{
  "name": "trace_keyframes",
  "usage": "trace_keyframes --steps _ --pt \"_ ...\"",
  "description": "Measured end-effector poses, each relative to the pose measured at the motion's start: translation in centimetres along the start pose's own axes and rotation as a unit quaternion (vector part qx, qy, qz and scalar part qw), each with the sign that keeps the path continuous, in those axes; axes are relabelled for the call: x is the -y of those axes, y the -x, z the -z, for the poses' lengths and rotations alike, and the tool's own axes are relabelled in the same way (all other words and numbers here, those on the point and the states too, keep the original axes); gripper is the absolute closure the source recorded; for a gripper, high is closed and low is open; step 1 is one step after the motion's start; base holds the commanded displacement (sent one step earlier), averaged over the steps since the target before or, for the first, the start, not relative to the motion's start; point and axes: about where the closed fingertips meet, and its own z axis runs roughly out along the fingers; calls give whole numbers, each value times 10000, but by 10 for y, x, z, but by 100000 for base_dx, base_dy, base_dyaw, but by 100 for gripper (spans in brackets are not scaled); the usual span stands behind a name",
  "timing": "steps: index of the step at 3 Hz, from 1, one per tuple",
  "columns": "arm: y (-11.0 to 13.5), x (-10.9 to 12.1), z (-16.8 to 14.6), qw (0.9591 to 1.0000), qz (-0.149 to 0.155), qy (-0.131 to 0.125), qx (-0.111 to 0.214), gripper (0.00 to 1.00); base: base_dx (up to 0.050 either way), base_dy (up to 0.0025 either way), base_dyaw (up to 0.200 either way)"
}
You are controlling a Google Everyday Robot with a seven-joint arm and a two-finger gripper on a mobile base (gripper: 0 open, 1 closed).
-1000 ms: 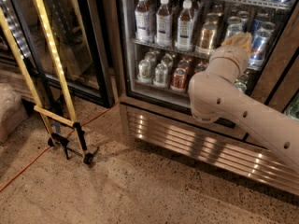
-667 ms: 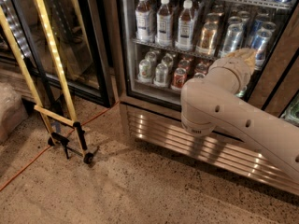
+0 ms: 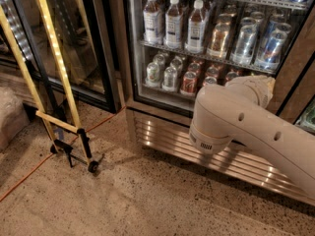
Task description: Close left fridge door
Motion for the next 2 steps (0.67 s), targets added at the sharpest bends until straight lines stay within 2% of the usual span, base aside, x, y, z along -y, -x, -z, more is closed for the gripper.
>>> trace_keyframes --steps 1,2 --pt "0 0 0 10000 0 0 0 100 0 0 0" --pt "0 0 0 10000 0 0 0 92 0 0 0"
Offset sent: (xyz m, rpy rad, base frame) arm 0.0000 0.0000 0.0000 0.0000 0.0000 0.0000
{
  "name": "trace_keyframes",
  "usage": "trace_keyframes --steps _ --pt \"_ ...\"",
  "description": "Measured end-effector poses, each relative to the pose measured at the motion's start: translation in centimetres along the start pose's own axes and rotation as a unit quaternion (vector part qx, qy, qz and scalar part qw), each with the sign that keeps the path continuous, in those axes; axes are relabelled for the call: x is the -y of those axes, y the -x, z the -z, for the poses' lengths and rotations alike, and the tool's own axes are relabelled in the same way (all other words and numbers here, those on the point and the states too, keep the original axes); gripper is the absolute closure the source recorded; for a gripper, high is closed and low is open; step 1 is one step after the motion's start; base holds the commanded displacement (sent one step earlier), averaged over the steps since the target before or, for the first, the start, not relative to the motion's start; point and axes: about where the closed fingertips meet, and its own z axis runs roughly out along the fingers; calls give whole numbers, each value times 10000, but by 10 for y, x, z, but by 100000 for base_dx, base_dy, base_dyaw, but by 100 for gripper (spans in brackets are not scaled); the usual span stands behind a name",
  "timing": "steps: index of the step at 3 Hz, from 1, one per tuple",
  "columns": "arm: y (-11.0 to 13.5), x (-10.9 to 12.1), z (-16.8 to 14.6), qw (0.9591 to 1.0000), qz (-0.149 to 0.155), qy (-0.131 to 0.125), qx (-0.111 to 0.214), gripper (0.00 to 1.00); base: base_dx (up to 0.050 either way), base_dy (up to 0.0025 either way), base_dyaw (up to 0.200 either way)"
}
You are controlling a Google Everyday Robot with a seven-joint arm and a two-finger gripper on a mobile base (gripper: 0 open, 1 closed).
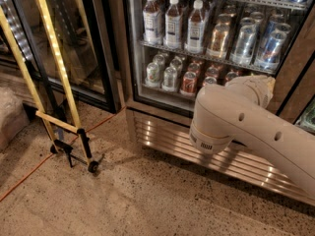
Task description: Close left fridge door
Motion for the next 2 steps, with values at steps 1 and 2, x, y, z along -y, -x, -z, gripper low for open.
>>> trace_keyframes --steps 1,2 --pt "0 0 0 10000 0 0 0 74 0 0 0" --pt "0 0 0 10000 0 0 0 50 0 0 0"
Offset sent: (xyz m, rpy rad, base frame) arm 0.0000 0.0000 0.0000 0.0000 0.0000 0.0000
